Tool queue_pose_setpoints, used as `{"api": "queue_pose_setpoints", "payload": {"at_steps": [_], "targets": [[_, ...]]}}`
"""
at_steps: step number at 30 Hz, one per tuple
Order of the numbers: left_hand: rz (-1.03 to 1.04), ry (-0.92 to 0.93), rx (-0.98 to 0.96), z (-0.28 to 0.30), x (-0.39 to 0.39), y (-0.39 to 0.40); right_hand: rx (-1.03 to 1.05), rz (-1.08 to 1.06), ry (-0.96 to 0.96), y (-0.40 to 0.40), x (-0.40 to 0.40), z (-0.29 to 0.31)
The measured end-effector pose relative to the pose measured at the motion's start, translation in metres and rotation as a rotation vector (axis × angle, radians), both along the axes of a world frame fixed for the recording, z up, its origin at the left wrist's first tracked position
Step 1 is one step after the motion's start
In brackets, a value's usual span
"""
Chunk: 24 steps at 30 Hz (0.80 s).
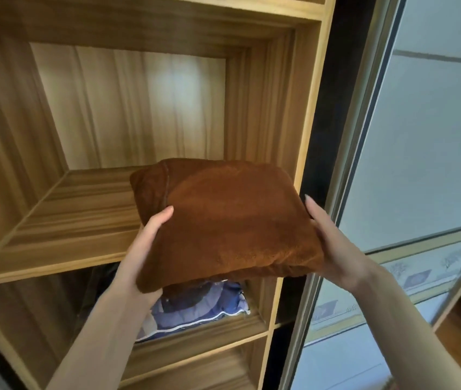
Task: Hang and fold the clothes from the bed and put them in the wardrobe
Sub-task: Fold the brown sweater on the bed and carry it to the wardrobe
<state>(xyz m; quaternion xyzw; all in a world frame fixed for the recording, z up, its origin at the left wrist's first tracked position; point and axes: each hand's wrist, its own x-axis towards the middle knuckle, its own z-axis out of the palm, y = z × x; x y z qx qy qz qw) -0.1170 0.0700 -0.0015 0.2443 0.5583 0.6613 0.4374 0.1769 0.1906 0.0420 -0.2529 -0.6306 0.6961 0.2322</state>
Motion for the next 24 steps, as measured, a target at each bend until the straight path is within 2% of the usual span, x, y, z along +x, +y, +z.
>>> {"api": "queue_pose_setpoints", "payload": {"at_steps": [1,6,10,13,22,24], "targets": [[0.014,0.031,0.01,0.002,-0.008,0.002,0.011,0.033,-0.02,0.005,-0.007,0.002],[0.139,0.102,0.044,0.021,-0.039,0.009,0.049,-0.121,-0.005,0.022,-0.048,0.014],[0.118,0.104,0.038,0.041,-0.047,0.01,0.066,-0.212,0.011,0.036,-0.081,0.026],[0.121,0.115,0.019,0.058,-0.047,0.015,0.107,-0.242,-0.046,0.052,-0.101,0.027],[0.102,0.491,-0.285,0.066,-0.077,0.041,0.23,-0.336,-0.188,0.09,-0.136,0.013],[0.102,0.638,-0.387,0.066,-0.082,0.043,0.313,-0.339,-0.238,0.092,-0.137,0.012]]}}
